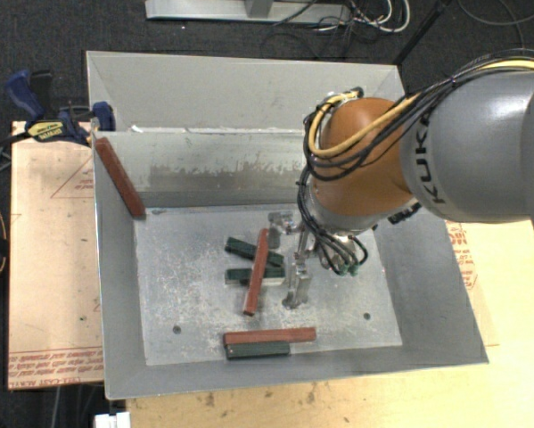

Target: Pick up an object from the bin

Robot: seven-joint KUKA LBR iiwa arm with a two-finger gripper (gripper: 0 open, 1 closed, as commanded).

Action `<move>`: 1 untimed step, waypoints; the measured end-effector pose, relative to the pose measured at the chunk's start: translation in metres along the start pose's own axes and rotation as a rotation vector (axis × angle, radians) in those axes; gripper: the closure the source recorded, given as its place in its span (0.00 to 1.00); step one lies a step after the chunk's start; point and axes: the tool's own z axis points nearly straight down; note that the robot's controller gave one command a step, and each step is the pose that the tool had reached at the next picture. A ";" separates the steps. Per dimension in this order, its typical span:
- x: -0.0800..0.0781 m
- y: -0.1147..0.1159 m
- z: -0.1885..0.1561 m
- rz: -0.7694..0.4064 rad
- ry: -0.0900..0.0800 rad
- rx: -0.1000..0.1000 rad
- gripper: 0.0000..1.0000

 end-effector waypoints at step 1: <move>-0.024 0.022 0.050 0.021 0.003 0.000 0.00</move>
Offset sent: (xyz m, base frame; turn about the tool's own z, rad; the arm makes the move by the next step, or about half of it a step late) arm 0.0385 0.0178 -0.0831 -0.2876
